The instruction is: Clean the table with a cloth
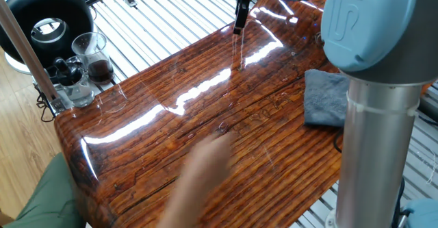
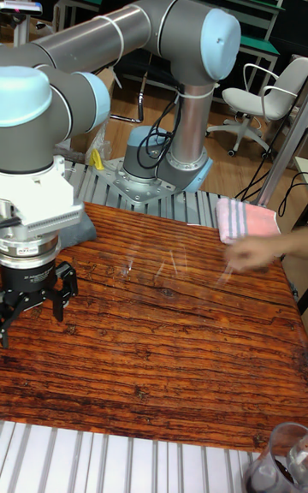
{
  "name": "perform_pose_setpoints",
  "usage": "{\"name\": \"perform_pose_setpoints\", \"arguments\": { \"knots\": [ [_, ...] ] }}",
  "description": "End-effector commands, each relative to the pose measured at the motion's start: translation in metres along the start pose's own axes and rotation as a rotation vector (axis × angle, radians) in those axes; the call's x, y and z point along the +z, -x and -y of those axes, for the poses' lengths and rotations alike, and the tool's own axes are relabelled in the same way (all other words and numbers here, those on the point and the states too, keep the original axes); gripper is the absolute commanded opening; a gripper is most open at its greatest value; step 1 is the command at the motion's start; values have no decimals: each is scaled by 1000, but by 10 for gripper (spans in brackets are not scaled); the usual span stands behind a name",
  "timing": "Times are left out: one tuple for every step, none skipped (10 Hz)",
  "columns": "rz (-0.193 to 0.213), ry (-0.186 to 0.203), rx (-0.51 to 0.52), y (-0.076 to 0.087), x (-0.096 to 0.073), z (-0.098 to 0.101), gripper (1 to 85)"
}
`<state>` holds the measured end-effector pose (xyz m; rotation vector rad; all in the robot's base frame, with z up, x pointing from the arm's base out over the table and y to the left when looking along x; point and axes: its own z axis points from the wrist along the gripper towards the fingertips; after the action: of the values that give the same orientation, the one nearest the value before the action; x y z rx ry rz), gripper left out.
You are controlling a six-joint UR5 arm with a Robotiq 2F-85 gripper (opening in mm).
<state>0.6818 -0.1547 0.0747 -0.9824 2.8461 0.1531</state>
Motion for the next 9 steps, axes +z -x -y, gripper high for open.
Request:
{"name": "perform_pose_setpoints", "arguments": {
  "knots": [
    [20,3,161,2,-3,0,850],
    [3,-31,171,-3,-3,8,850],
    [-18,-23,164,-8,-3,6,850],
    [-40,1,174,-14,-3,-1,850],
    [-29,30,187,-10,-3,-8,850],
    [-22,35,198,-2,-1,-11,850],
    [-27,27,202,10,0,-13,840],
    [-21,39,218,16,0,-18,840],
    [-28,52,227,11,-2,-21,833]
  ]
}}
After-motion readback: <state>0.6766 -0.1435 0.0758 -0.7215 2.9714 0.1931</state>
